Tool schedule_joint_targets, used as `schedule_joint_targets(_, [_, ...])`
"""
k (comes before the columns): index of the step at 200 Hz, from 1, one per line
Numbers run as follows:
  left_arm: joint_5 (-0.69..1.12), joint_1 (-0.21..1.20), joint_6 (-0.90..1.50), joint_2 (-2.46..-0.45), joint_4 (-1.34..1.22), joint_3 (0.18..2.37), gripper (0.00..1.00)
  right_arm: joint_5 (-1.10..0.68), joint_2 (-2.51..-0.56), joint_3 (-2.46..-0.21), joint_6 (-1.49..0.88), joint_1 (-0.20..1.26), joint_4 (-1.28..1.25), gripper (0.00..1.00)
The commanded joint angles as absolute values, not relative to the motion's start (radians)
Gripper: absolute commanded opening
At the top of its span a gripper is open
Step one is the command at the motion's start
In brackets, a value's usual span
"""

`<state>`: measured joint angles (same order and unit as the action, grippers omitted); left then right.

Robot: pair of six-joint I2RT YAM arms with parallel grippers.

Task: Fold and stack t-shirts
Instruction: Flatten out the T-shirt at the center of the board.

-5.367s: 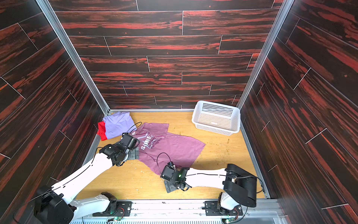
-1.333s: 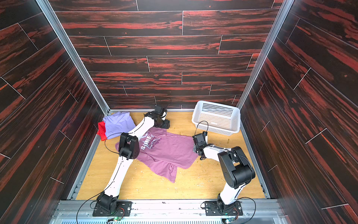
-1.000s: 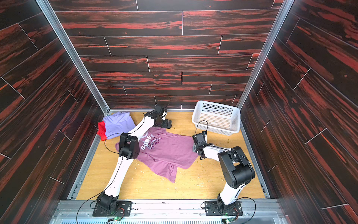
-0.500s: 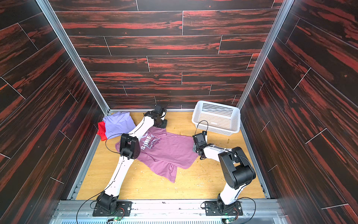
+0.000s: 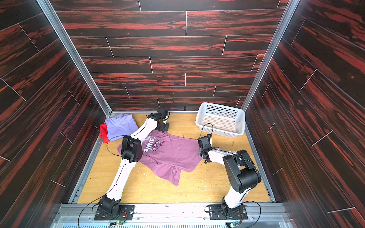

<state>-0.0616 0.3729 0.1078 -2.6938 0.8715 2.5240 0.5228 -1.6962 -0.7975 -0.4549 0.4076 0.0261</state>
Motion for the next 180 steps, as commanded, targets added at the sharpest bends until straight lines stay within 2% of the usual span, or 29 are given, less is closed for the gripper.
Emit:
schedule_joint_targets(1, [-0.109,0.367,0.095,-2.585,0.92,2.494,0.0,0.52,-1.704,-0.805,-0.444,0.4,0.011,0.18])
schedule_joint_targets(33, [-0.142,0.367,0.079,-2.518,0.894,2.46,0.0,0.531,-1.699,-0.851,-0.428,0.399,0.027,0.05])
schedule_joint_targets(46, [-0.144,0.365,0.077,-2.51,0.891,2.457,0.0,0.543,-1.703,-0.873,-0.426,0.399,0.041,0.04])
schedule_joint_targets(54, [-0.144,0.364,0.076,-2.509,0.894,2.459,0.0,0.559,-1.707,-0.884,-0.432,0.399,0.053,0.13])
schedule_joint_targets(62, [-0.145,0.364,0.075,-2.511,0.896,2.459,0.0,0.569,-1.709,-0.889,-0.431,0.4,0.054,0.33])
schedule_joint_targets(71, [-0.147,0.365,0.075,-2.513,0.898,2.459,0.0,0.583,-1.716,-0.897,-0.435,0.399,0.06,0.46])
schedule_joint_targets(122, [-0.156,0.365,0.07,-2.522,0.918,2.475,0.0,0.558,-1.777,-0.937,-0.462,0.381,0.089,0.76])
schedule_joint_targets(137, [-0.163,0.364,0.067,-2.514,0.925,2.475,0.0,0.519,-1.798,-0.941,-0.473,0.372,0.086,0.79])
schedule_joint_targets(180, [-0.173,0.365,0.059,-2.488,0.938,2.471,0.0,0.47,-1.833,-0.938,-0.502,0.368,0.088,0.77])
